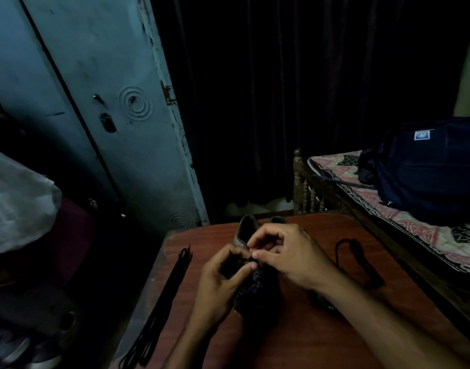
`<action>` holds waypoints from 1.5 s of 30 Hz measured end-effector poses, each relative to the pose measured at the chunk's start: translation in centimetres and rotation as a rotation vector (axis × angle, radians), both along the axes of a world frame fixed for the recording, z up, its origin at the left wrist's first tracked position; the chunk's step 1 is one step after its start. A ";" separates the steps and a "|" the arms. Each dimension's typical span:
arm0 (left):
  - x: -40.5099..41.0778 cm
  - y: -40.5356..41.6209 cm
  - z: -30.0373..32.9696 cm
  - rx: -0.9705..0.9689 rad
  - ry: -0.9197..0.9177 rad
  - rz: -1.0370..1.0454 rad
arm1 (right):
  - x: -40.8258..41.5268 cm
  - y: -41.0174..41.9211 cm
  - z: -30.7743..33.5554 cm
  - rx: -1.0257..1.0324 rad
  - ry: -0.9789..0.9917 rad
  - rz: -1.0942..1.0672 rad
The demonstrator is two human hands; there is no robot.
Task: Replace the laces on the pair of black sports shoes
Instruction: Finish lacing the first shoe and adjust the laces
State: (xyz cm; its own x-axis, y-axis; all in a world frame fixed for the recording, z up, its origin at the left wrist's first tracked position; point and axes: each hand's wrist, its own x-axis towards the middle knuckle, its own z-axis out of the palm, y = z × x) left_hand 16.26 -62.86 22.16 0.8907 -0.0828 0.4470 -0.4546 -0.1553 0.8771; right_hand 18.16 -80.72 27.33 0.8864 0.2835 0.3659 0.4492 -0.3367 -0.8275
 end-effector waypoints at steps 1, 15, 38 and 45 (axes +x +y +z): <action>0.1 -0.3 0.2 0.006 -0.019 0.023 | 0.0 -0.2 0.2 0.006 -0.003 -0.001; -0.4 -2.9 3.9 -0.089 -0.077 -0.017 | -0.9 -1.9 3.2 0.113 -0.177 -0.043; 0.7 -1.0 5.0 0.118 -0.012 -0.076 | 0.8 -3.5 2.5 -0.286 -0.551 -0.049; 5.3 0.3 -5.0 0.802 0.152 -0.036 | 0.5 -3.2 3.5 -0.235 -0.541 -0.064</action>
State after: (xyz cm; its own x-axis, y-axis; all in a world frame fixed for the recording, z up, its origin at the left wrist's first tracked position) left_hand 21.56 -62.52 17.18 0.9276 -0.3556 0.1144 -0.3562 -0.7499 0.5575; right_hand 18.62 -83.91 30.87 0.6095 0.3641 0.7042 0.7593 -0.5235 -0.3865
